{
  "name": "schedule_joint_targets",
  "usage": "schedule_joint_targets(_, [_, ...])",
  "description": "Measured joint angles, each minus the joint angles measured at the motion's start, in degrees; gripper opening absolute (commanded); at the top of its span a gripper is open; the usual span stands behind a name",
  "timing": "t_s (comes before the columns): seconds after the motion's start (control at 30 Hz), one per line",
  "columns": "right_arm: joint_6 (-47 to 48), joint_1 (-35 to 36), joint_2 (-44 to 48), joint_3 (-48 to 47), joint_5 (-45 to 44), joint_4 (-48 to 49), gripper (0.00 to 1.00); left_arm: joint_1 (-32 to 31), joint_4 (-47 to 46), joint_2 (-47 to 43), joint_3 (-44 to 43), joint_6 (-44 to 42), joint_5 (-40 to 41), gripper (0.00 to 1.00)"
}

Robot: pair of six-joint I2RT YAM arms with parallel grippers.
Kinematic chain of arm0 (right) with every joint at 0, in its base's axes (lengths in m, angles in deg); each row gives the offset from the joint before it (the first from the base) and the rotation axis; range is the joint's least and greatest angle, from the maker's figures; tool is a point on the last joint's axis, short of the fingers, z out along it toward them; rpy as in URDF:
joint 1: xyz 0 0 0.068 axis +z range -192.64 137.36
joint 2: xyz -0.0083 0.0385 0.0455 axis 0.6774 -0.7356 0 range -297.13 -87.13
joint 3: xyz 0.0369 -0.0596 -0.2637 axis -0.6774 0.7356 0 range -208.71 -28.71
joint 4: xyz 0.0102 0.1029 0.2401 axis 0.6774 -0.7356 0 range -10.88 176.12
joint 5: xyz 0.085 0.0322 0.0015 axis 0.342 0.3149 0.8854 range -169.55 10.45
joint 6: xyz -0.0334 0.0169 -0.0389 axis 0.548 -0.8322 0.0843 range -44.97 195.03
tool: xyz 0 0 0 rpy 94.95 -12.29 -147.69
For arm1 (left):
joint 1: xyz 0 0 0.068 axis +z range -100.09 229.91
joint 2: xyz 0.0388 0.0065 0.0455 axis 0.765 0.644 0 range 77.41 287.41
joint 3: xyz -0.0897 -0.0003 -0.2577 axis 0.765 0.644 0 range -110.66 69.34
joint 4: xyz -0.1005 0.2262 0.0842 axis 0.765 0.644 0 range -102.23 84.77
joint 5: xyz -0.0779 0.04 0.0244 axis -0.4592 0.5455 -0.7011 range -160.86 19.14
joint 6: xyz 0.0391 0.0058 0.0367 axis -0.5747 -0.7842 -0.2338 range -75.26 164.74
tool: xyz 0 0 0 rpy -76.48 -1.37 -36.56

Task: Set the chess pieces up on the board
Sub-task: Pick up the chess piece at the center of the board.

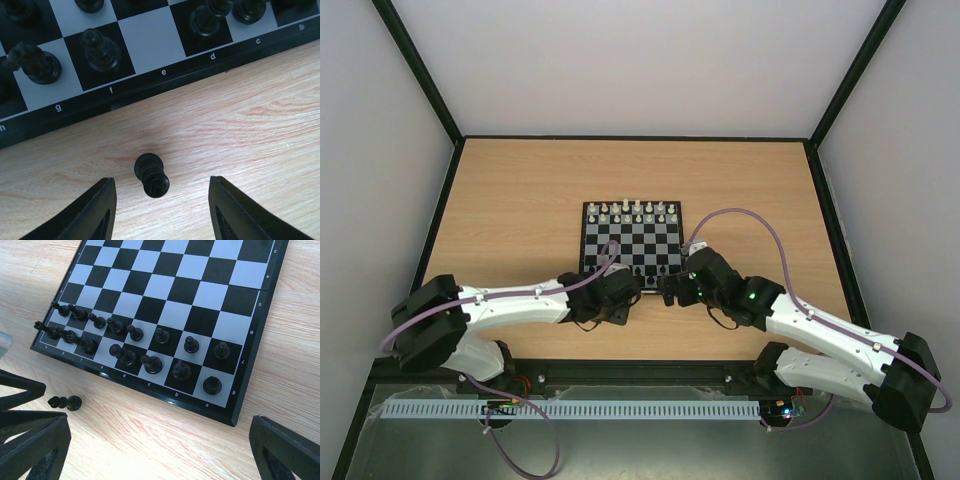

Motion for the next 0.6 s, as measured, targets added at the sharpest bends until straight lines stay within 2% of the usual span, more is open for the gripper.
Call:
schedule_joint_targets(0.43, [0.0,0.0,0.0,0.1,0.0,0.0,0.97,0.0,0.0,2.1,-0.1,-0.6,0.1,0.24])
schedule_joint_targets(0.6, [0.0,0.0,0.0,0.1,0.0,0.0,0.97,0.0,0.0,2.8,-0.1,-0.7,0.1,0.22])
